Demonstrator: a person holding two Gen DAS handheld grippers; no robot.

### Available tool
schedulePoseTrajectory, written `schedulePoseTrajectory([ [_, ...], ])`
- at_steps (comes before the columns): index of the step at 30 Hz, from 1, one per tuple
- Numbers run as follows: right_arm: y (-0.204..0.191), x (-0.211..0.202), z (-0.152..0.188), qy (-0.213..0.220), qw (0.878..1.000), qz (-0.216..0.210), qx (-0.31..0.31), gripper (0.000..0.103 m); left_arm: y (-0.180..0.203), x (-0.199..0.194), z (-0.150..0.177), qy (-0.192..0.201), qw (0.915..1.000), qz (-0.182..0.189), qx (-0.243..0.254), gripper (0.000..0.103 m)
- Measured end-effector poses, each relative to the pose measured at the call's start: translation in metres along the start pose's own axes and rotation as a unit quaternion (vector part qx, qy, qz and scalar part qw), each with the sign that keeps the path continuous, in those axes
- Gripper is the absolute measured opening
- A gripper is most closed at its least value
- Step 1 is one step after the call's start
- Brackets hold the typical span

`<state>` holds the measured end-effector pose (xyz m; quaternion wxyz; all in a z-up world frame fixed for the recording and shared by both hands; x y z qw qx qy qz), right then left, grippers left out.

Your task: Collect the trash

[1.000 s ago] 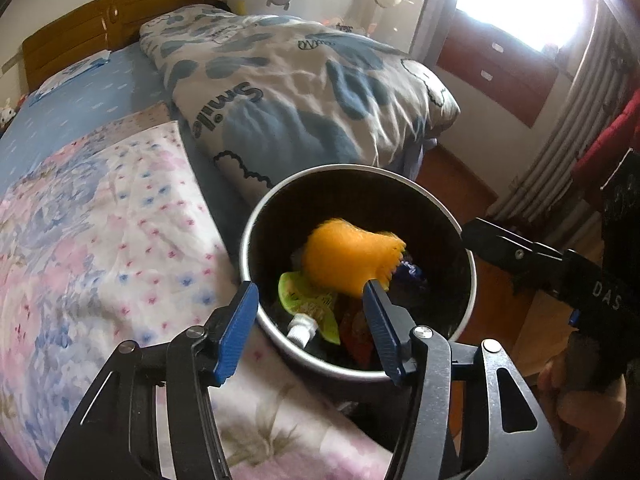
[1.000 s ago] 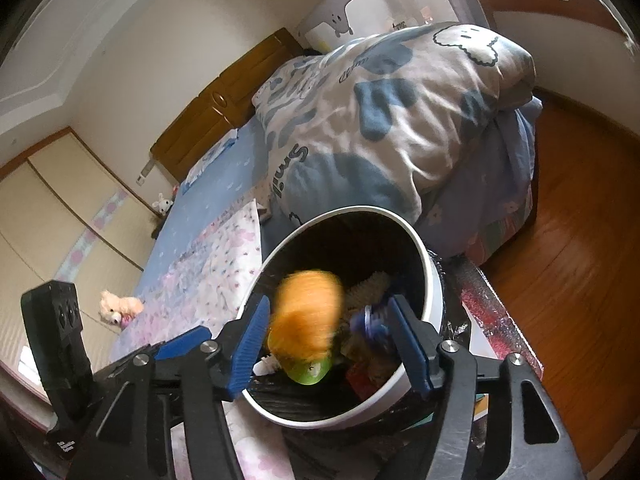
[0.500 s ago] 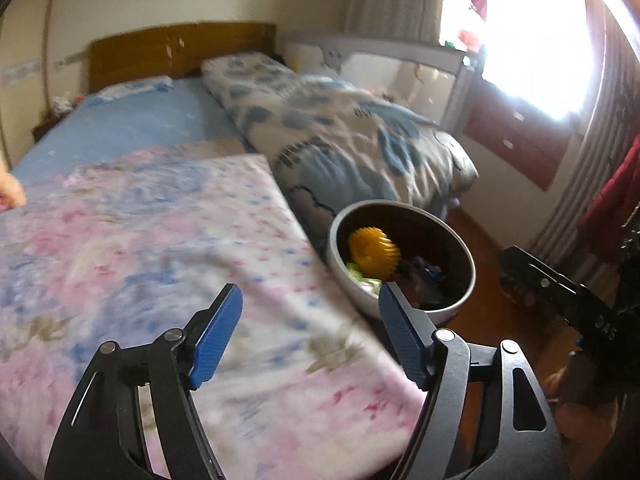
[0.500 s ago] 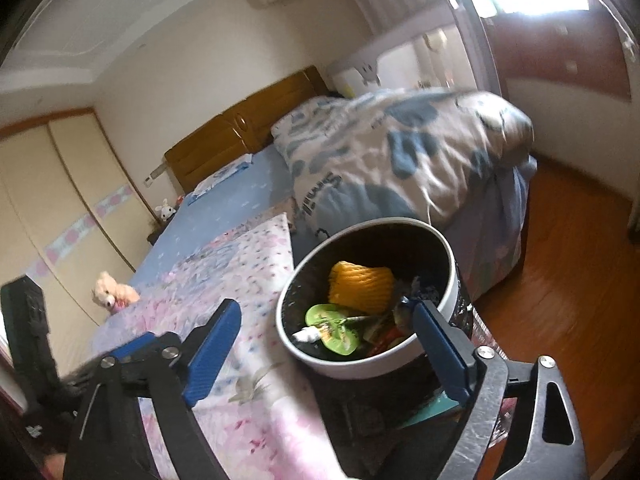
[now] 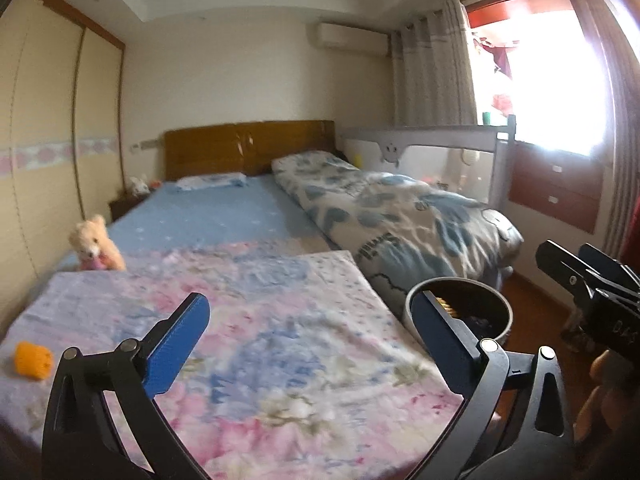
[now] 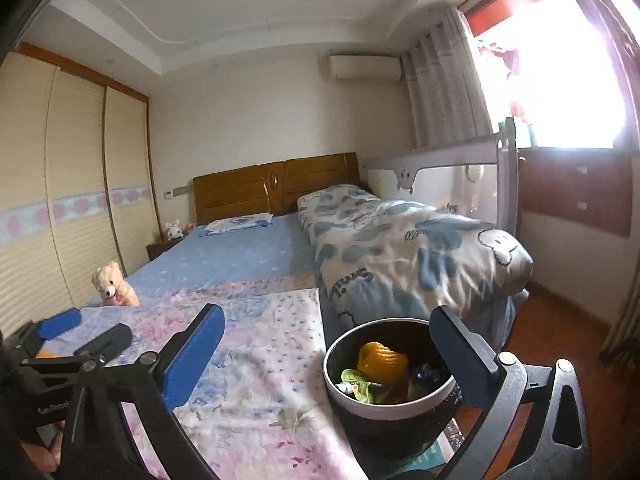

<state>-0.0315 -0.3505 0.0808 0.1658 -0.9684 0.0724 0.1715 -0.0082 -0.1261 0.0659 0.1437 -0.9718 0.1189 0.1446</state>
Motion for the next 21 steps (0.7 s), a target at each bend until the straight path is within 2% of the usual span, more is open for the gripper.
schedulePoseTrajectory([
  [10, -0.001, 0.004, 0.022, -0.024, 1.0, 0.004, -0.001, 0.103, 0.001, 0.01, 0.02, -0.044, 0.9989, -0.015, 0.011, 0.103],
  [21, 0.002, 0.004, 0.024, -0.026, 1.0, 0.003, 0.004, 0.103, 0.0, 0.011, 0.021, -0.046, 0.9986, -0.021, 0.012, 0.103],
])
Point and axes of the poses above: each gripper's, at about its wrist camera, not at the fingertips, and x roughly the way its jaws point, y to its right, z to its underside, the point moved 1 cm from there along x, roughly the way its jaws point, and after that the axes turned 14 degrees about x, right-handed, at the moved point
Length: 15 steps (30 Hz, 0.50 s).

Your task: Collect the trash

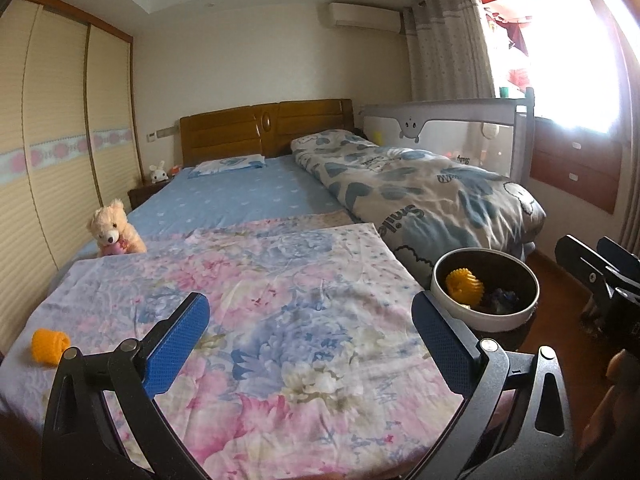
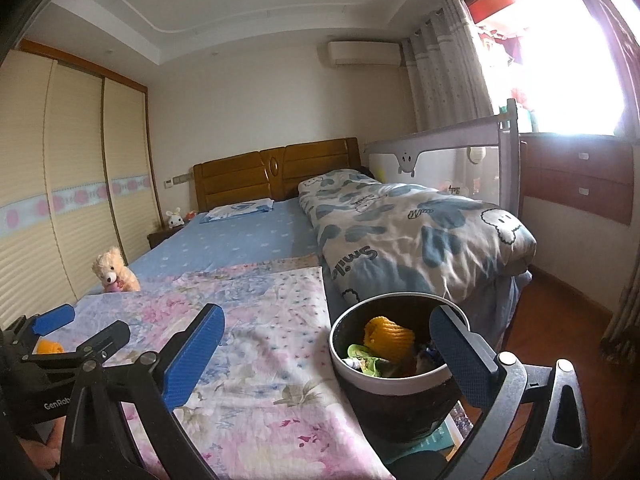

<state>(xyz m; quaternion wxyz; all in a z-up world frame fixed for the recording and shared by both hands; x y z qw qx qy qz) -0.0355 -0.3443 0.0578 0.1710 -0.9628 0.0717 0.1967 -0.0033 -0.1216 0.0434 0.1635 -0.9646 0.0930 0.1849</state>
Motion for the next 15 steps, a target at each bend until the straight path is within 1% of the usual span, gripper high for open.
schedulePoseTrajectory([
  [15, -0.007, -0.001, 0.0027, 0.004, 1.0, -0.004, -0.008, 0.103, -0.0014, -0.004, -0.0013, 0.008, 1.0, -0.004, 0.002, 0.103],
])
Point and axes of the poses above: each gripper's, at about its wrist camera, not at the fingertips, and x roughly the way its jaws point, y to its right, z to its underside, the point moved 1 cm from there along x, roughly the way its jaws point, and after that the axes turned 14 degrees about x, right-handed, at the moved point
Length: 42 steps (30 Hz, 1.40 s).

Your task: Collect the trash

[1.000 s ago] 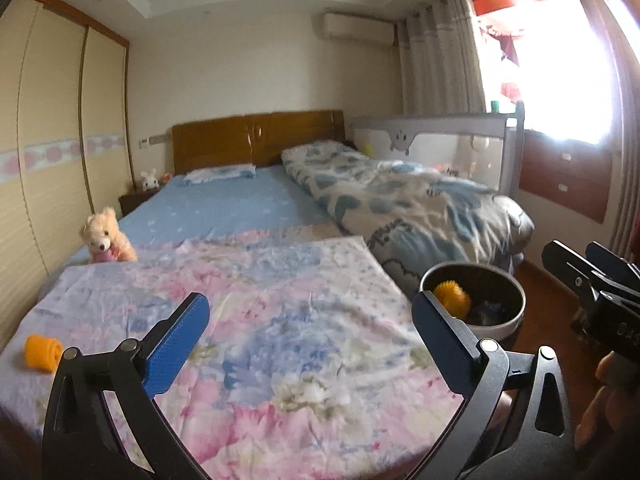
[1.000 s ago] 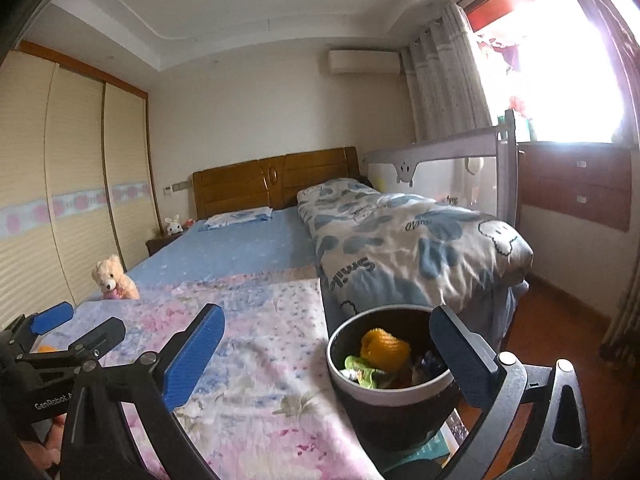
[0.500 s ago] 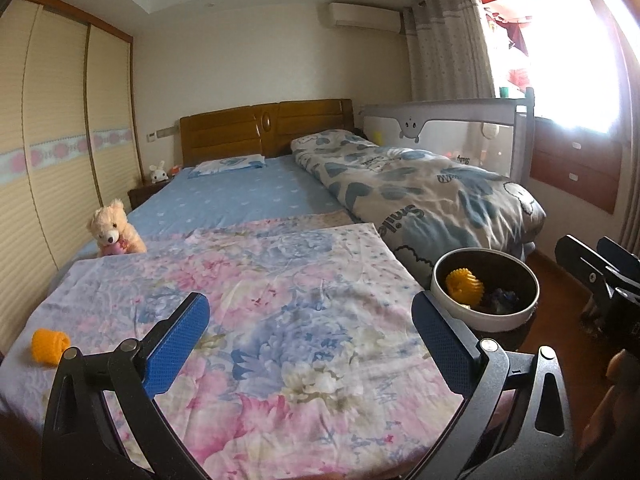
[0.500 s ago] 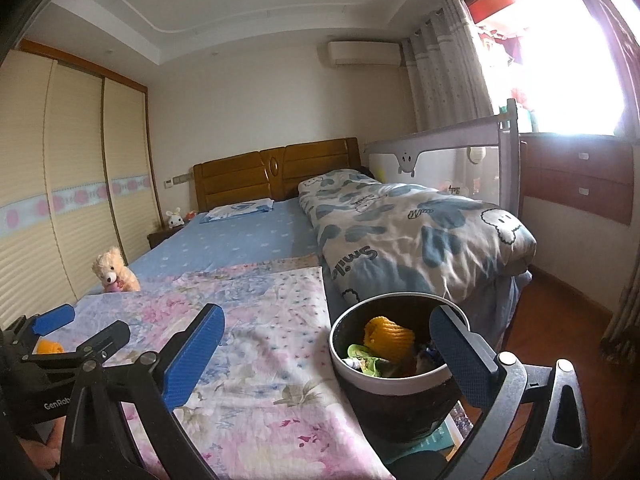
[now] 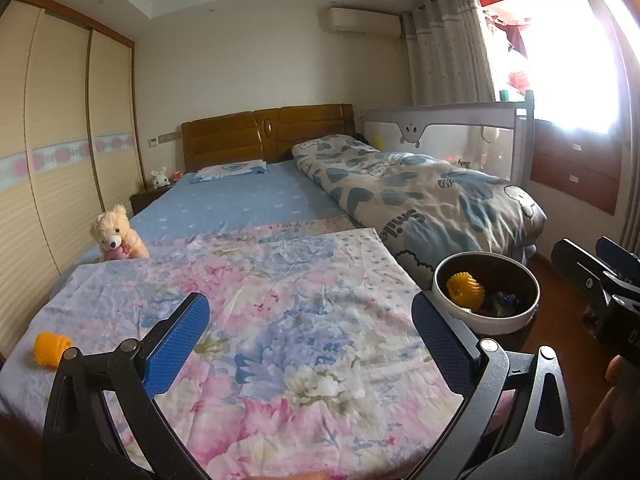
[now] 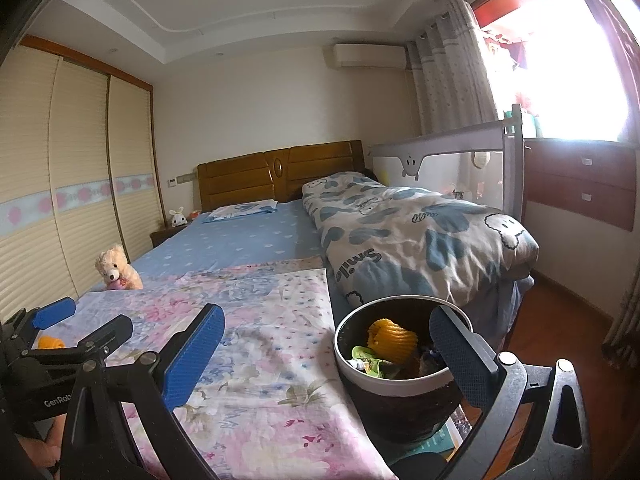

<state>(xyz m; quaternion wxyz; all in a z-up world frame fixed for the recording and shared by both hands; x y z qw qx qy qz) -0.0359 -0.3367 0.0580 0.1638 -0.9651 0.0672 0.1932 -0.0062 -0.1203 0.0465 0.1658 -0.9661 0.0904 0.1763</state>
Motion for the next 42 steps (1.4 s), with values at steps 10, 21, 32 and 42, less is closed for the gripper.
schedulePoseTrajectory([
  [10, -0.0005, -0.0001, 0.0002, -0.002, 1.0, -0.002, 0.001, 0.103, 0.0006, -0.0015, -0.0002, 0.002, 1.0, 0.004, 0.001, 0.103],
  [21, -0.0026, -0.0009, 0.0006, -0.003, 1.0, -0.003, 0.001, 0.103, -0.0001, 0.0006, 0.0021, -0.004, 1.0, 0.009, 0.0, 0.103],
  [32, -0.0035, -0.0004, 0.0008, -0.003, 1.0, -0.003, 0.0, 0.103, -0.0007, 0.0008, 0.0037, -0.005, 0.9999, 0.011, 0.001, 0.103],
  [42, -0.0045, -0.0007, 0.0011, -0.004, 1.0, -0.003, 0.0, 0.103, -0.0016, 0.0012, 0.0061, -0.007, 0.9999, 0.013, 0.001, 0.103],
])
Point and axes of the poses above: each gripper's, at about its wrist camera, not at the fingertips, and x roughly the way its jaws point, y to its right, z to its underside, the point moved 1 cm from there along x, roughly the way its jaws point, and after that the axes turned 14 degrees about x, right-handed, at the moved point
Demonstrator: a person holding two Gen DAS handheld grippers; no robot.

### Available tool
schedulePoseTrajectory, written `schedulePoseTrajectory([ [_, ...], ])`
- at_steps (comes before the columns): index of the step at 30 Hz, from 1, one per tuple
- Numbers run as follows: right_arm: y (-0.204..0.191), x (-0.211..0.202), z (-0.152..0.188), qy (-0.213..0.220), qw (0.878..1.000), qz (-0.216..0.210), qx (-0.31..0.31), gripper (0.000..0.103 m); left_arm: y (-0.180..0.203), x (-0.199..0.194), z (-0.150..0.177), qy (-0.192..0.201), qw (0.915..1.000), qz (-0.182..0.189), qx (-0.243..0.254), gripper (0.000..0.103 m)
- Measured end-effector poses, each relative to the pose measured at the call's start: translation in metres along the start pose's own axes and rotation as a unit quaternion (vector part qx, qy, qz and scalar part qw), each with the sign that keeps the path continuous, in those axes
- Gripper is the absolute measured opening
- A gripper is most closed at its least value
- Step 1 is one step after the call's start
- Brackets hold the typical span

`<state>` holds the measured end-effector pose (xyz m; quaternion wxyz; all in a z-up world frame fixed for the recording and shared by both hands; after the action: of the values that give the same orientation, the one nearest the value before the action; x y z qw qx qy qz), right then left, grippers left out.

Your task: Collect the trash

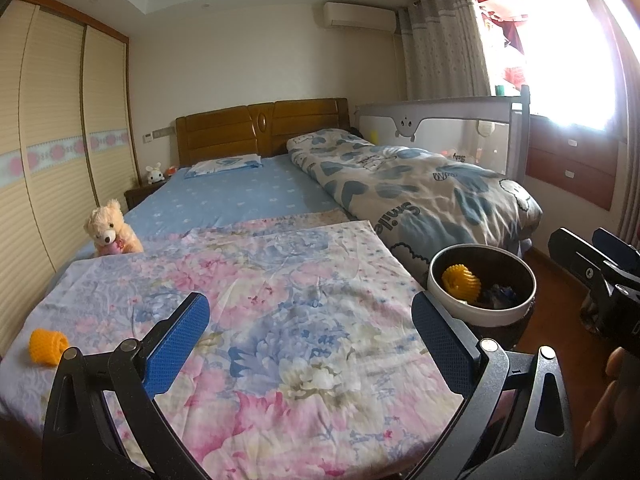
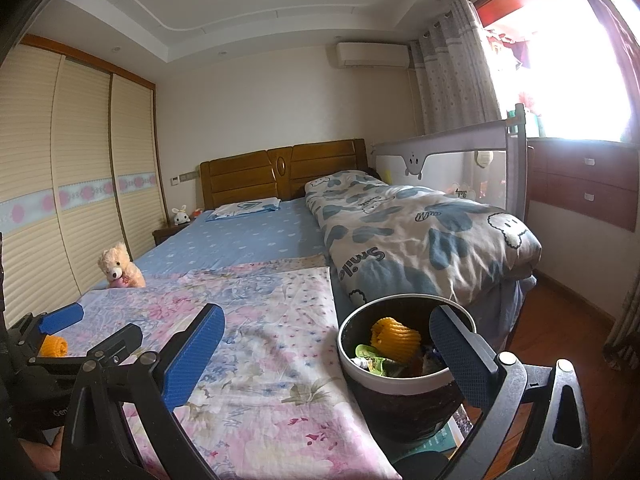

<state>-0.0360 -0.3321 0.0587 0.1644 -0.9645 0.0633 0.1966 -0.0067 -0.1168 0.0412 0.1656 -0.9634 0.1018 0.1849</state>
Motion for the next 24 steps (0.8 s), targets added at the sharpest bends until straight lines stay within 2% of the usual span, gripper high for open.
schedulePoseTrajectory([
  [24, -0.0019, 0.0004, 0.0, 0.0, 1.0, -0.001, -0.001, 0.103, 0.0005, 0.0, 0.0004, -0.001, 1.0, 0.001, 0.001, 0.103],
])
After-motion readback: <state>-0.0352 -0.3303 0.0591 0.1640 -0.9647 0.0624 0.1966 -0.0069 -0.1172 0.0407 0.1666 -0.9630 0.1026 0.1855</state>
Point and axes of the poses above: each gripper's, at about its wrist camera, not at the fingertips, and x roughly the way its jaws point, y to its right, z to its underside, the point moved 1 cm from there along x, roughly the way its jaws point, and after that the axes turned 14 degrees about x, right-handed, at the moved point
